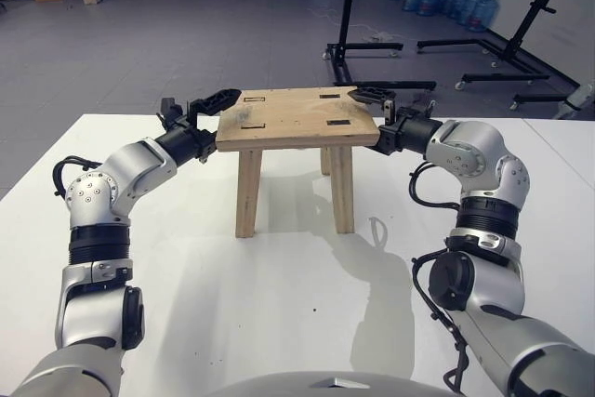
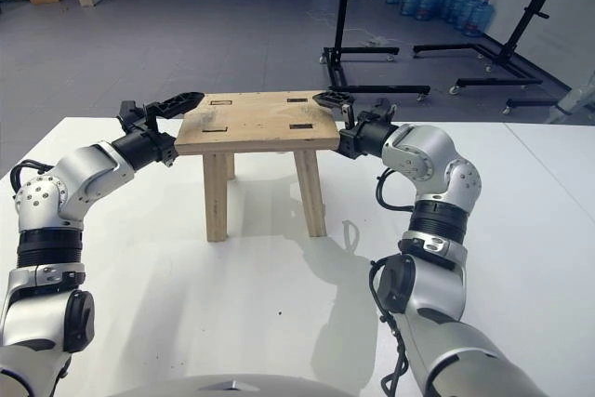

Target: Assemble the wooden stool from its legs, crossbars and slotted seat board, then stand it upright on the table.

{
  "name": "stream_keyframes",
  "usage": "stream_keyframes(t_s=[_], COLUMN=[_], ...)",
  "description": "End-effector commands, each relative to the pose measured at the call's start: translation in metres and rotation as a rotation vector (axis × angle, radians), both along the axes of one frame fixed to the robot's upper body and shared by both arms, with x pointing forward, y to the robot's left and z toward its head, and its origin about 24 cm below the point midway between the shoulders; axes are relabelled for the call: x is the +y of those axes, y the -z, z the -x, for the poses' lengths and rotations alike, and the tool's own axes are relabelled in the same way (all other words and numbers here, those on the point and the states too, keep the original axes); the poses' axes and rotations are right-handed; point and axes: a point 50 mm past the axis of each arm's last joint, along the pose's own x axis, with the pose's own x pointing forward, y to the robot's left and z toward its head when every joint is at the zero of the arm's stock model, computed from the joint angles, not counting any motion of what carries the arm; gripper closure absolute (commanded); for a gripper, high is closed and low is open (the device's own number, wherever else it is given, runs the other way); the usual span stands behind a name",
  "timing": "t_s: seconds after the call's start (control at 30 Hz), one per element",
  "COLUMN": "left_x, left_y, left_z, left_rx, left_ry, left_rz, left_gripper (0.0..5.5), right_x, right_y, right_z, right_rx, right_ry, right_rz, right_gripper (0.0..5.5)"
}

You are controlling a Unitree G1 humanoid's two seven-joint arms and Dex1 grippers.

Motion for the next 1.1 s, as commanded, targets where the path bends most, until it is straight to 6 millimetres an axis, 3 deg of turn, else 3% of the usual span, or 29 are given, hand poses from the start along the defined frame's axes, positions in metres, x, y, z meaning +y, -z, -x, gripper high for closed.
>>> stream_keyframes(t_s=[0.03, 0.57, 1.1], left_x=[-0.032, -0.022, 0.018], left_y=[0.016, 0.016, 0.011], left_z=[0.003, -0.001, 0.003], left_rx=[0.057, 0.051, 0.039], left_ry=[0.141, 0.112, 0.005], left_rz=[-0.040, -0.034, -0.052], left_gripper=[0.10, 0.10, 0.10], right_x=[0.029, 0.015, -0.032], right_y=[-0.008, 0.001, 0.005], right_z=[0.001, -0.001, -0.008], right_rx=[-0.040, -0.014, -0.003], right_ry=[-0.119, -0.079, 0.027], right_rz=[0.001, 0.026, 0.084], right_gripper=[0.12, 0.12, 0.12])
